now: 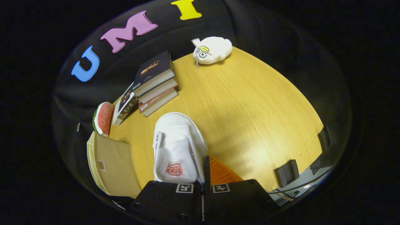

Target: Open the storage box then place both shoes into the box .Put the left shoe in first, then the right shoe, with the right side of both shoes facing outward in a uniform manner.

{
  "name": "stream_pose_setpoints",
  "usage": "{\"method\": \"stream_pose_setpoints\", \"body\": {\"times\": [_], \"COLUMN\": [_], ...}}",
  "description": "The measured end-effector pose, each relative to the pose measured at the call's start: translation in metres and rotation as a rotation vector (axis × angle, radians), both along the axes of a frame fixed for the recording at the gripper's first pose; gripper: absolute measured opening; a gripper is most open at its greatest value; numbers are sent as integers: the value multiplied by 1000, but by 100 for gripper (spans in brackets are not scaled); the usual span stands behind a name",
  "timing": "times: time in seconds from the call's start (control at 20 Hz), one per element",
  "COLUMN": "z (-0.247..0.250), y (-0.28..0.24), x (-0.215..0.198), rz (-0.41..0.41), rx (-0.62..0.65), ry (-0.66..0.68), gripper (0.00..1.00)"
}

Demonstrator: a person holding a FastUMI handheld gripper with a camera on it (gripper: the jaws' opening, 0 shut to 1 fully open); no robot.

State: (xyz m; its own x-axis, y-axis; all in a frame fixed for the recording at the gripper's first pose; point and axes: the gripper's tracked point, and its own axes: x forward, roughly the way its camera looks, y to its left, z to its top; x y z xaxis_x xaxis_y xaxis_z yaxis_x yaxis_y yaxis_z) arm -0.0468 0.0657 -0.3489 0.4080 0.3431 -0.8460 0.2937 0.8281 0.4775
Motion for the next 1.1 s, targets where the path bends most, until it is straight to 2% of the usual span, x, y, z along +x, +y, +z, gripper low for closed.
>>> {"method": "stream_pose_setpoints", "body": {"times": [0.1, 0.3, 0.55, 0.8, 1.0, 1.1], "z": [35, 105, 159, 167, 146, 152], "y": [17, 79, 159, 240, 283, 292], "x": [7, 23, 20, 12, 5, 16], "rz": [21, 65, 136, 225, 254, 241], "rx": [-12, 69, 125, 163, 144, 126], "ry": [-22, -65, -59, -20, 57, 30], "gripper": [8, 7, 8, 7, 7, 8]}}
